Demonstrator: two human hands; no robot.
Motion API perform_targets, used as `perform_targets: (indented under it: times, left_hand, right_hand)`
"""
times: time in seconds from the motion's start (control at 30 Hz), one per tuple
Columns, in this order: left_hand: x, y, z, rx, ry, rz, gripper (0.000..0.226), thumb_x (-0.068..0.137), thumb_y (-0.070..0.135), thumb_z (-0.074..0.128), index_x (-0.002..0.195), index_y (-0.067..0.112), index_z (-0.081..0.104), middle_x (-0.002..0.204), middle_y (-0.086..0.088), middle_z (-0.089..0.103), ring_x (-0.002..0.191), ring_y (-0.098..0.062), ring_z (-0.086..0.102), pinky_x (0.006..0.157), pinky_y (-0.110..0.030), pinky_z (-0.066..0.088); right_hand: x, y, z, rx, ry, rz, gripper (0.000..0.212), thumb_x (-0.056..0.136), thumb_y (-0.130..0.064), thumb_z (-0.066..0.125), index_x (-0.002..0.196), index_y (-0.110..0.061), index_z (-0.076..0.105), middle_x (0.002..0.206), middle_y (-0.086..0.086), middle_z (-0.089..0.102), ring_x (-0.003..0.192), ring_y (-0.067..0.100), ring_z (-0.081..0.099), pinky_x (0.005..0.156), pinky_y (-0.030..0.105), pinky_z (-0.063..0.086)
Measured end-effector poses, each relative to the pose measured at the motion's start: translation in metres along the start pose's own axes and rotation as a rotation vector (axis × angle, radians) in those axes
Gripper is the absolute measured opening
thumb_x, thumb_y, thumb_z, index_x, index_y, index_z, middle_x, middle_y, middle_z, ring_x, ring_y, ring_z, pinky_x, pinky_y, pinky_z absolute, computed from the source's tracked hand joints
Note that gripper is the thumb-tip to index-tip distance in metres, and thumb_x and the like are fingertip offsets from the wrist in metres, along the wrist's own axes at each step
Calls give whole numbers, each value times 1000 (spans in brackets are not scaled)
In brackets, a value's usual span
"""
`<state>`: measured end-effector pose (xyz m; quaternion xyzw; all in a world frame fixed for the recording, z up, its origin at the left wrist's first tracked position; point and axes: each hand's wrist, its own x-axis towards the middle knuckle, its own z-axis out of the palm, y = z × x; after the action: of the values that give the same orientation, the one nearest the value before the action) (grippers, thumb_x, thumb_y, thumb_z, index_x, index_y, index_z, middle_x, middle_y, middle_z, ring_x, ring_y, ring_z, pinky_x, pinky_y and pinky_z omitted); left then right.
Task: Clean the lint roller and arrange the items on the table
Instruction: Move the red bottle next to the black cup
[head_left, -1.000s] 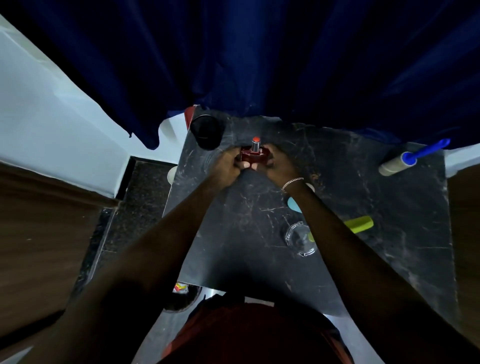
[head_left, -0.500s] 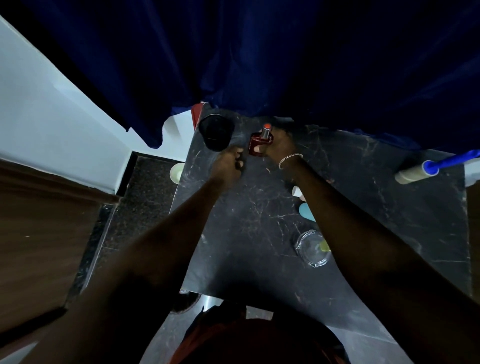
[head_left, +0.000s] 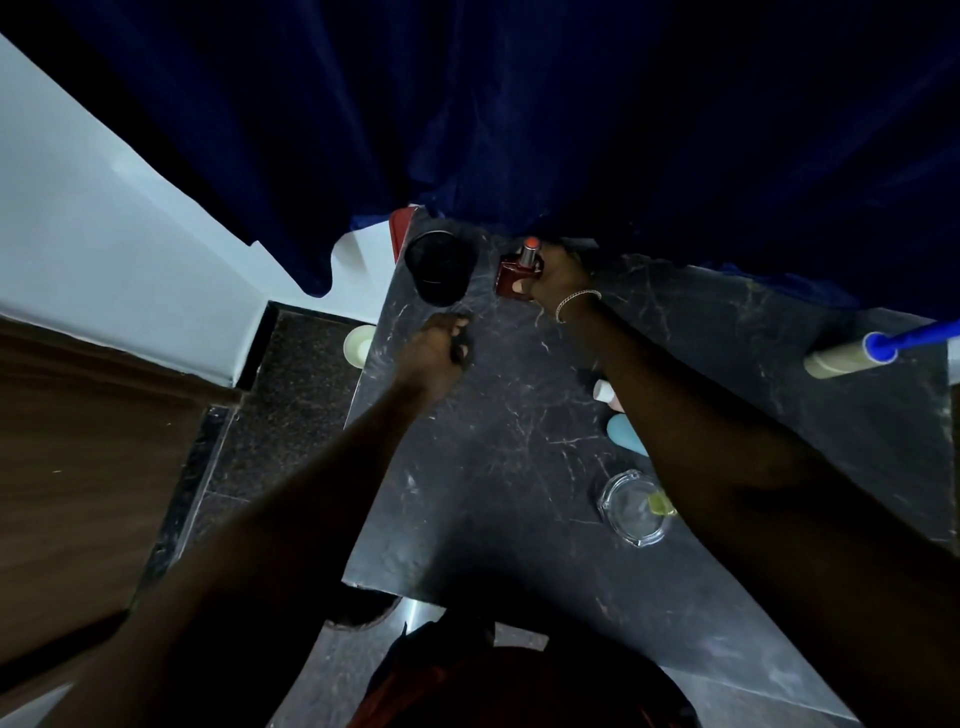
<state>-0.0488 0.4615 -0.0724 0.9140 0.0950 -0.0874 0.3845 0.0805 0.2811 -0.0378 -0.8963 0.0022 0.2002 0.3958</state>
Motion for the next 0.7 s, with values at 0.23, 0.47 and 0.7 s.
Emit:
perform_targets:
  times: [0.23,0.47,0.7]
  left_hand:
    - [-1,-3,-1,44,-6,15,46,92,6,59,137,11,58,125,-10,65,108,-24,64,90,-23,46]
    - [-4,-2,0,11,-13,1,46,91,4,61,137,9,58,122,-12,66,105,-28,65,93,-35,53]
    - [-8,-4,-6,10,-27,7,52,87,1,63,138,10,57,127,-13,66,114,-29,65,100,-38,54]
  right_hand:
    - [4,-1,7,24,-2,22,56,78,-2,77,130,-11,62,123,11,69,114,24,65,93,22,42]
    - [5,0,9,-32,-18,-10,63,79,-7,77,137,-17,58,128,9,67,122,25,60,102,24,41]
    - [5,5,4,-129,-69,-71,63,80,-7,76,138,-18,55,130,6,67,126,26,60,114,36,40]
